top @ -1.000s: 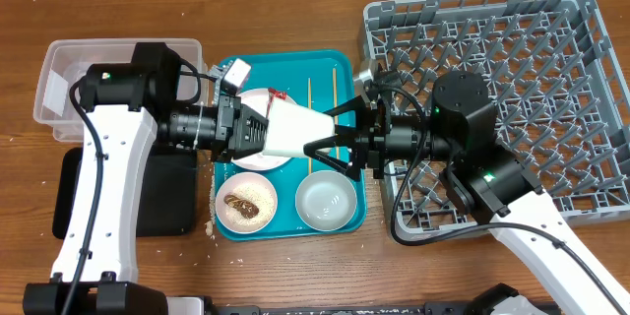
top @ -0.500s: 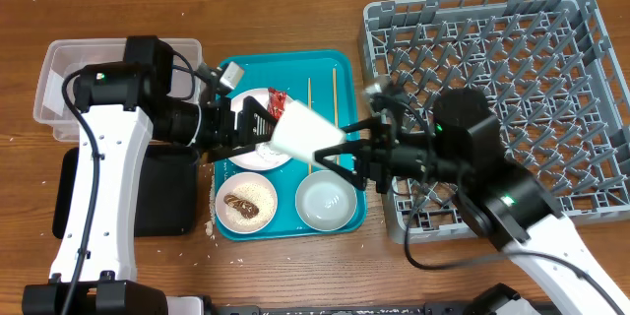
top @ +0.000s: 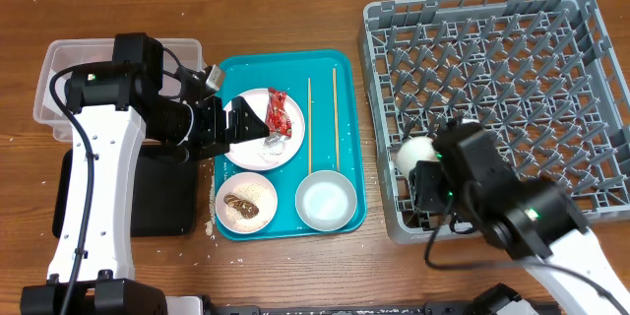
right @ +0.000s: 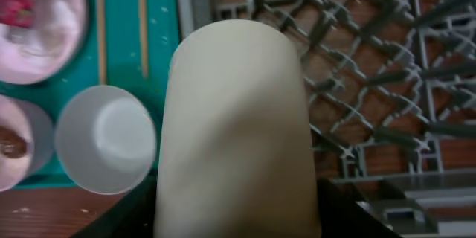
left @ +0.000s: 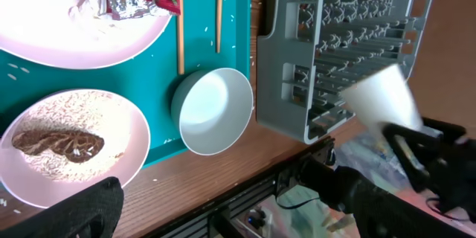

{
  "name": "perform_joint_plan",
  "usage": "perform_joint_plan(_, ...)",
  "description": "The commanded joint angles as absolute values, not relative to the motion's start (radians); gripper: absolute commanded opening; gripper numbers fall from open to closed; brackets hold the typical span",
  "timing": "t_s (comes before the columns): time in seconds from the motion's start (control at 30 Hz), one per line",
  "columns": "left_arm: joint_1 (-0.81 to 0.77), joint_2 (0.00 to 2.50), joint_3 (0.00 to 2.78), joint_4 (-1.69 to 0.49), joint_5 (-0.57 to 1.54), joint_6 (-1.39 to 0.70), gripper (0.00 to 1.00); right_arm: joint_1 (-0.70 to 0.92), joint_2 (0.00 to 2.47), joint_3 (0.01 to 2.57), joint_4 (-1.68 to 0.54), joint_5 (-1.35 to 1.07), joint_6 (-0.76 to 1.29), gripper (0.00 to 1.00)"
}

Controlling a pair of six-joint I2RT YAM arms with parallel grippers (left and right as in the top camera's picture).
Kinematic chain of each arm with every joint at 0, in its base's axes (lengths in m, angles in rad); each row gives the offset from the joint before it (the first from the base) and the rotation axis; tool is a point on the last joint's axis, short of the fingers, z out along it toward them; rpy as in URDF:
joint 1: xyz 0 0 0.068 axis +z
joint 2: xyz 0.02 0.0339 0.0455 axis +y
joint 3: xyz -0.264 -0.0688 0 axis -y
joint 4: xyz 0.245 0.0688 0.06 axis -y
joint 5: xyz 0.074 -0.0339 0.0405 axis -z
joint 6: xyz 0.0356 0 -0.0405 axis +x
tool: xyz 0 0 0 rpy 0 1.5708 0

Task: Sort waste into correct bins and load items into the dishwasher
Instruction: 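Place the white cup upside down in the grey dish rack with the right gripper, then grasp the pink plate with food scraps using the left gripper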

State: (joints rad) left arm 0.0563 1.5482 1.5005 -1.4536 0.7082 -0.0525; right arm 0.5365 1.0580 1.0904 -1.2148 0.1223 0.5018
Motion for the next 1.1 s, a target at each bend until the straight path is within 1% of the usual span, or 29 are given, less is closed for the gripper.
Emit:
perform_joint_plan(0.0, 0.059, 1.536, 1.516, -1.453, 0.694, -0.06, 1.0, 0.532, 1.15, 1.108, -1.24, 0.187, 0.554, 0.49)
perform_joint_plan(0.2, 0.059, 1.536, 1.516, -1.455, 0.694, -0.06, 1.0, 0.532, 1.281, 1.108, -1.237, 0.182, 0.55, 0.5)
perform_joint_plan(0.23, 0.059, 1.536, 1.516, -1.456, 0.694, -0.06, 1.0, 0.532, 1.299, 1.108, -1.24, 0.178, 0.551, 0.58)
perform_joint_plan(0.27, 0.059, 1.536, 1.516, -1.458, 0.694, -0.06, 1.0, 0.532, 1.312, 1.108, -1.245, 0.173, 0.55, 0.72)
perform_joint_plan(0.3, 0.059, 1.536, 1.516, -1.459, 0.694, -0.06, 1.0, 0.532, 1.327, 1.108, -1.249, 0.171, 0.55, 0.84)
perform_joint_plan(0.37, 0.059, 1.536, 1.516, -1.459, 0.694, -0.06, 1.0, 0.525, 1.336, 1.111, -1.246, 0.171, 0.551, 0.96)
perform_joint_plan(0.4, 0.059, 1.536, 1.516, -1.459, 0.694, -0.06, 1.0, 0.516, 1.336, 1.118, -1.236, 0.171, 0.551, 1.0)
perform_joint_plan(0.53, 0.059, 1.536, 1.516, -1.458, 0.694, -0.06, 1.0, 0.428, 1.335, 1.267, -1.224, 0.169, 0.545, 1.0)
perform_joint_plan(0.67, 0.044, 1.535, 1.516, -1.465, 0.677, -0.059, 1.0, 0.403, 1.335, 1.419, -1.226, 0.079, 0.442, 1.0)
perform_joint_plan(0.7, 0.032, 1.535, 1.516, -1.465, 0.647, -0.06, 1.0, 0.403, 1.335, 1.451, -1.224, 0.057, 0.418, 1.0)
perform_joint_plan(0.83, -0.041, 1.535, 1.515, -1.477, 0.503, -0.096, 0.93, 0.405, 1.333, 1.509, -1.222, 0.02, 0.411, 1.0)
perform_joint_plan(0.97, -0.181, 1.535, 1.494, -1.47, 0.307, -0.232, 0.89, 0.405, 1.331, 1.509, -1.224, 0.02, 0.416, 1.0)
perform_joint_plan(1.07, -0.308, 1.535, 1.444, -1.465, 0.125, -0.386, 0.89, 0.405, 1.331, 1.509, -1.224, 0.02, 0.416, 1.0)
